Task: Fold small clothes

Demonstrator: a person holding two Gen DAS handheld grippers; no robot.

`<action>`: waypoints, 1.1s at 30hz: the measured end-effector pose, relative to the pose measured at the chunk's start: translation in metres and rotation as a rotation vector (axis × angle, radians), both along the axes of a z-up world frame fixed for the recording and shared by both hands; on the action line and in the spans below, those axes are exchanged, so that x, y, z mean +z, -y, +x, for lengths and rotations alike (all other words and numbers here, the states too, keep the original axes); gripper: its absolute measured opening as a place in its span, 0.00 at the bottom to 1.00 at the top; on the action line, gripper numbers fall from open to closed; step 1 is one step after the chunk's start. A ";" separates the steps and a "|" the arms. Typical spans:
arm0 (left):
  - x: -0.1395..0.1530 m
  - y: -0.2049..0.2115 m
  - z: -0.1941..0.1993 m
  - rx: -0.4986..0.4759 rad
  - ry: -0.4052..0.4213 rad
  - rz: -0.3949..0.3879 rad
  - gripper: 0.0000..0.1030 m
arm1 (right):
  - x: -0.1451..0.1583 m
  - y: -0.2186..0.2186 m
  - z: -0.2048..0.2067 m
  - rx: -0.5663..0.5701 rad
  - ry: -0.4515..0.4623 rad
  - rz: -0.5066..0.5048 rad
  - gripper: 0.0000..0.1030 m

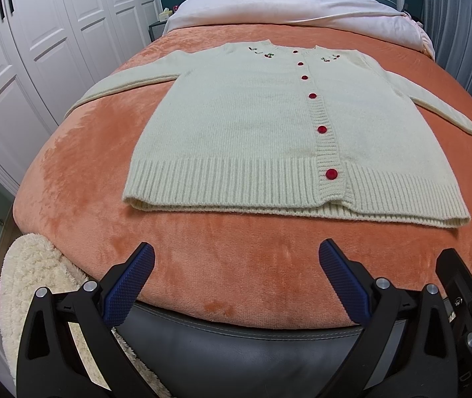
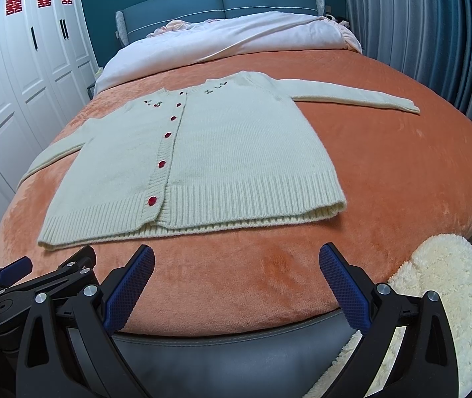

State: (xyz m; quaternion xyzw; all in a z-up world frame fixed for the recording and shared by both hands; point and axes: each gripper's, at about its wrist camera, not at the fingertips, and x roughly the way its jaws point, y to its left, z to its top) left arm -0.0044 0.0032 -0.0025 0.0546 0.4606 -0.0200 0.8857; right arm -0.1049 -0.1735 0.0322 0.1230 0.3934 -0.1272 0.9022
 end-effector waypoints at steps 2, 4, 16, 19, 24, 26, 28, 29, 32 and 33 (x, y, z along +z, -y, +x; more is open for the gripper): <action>-0.001 0.000 0.000 0.000 -0.002 0.001 0.94 | 0.000 0.000 0.000 0.000 -0.003 0.002 0.95; -0.002 0.000 0.000 0.000 -0.004 0.002 0.94 | -0.001 0.000 0.001 -0.001 -0.006 0.004 0.95; -0.007 0.001 0.002 0.001 -0.014 0.009 0.94 | -0.004 0.000 0.004 -0.005 -0.024 0.013 0.95; -0.008 0.001 0.002 0.002 -0.018 0.010 0.94 | -0.005 0.000 0.005 -0.006 -0.029 0.018 0.95; -0.014 0.003 0.006 -0.004 -0.037 0.007 0.94 | -0.011 0.002 0.008 -0.002 -0.043 0.030 0.95; -0.015 0.006 0.009 -0.018 -0.031 0.006 0.94 | -0.014 0.005 0.012 0.015 -0.045 0.042 0.95; -0.013 0.005 0.016 -0.015 -0.013 -0.009 0.95 | -0.016 0.013 0.017 0.030 -0.048 0.056 0.95; -0.011 0.003 0.020 -0.009 -0.009 -0.020 0.95 | -0.016 0.021 0.020 0.028 -0.045 0.065 0.95; -0.004 -0.005 0.042 0.016 0.003 -0.060 0.95 | -0.011 0.059 0.031 -0.028 -0.018 0.109 0.95; 0.000 -0.008 0.051 0.025 0.013 -0.064 0.95 | -0.008 0.076 0.037 -0.050 -0.009 0.123 0.95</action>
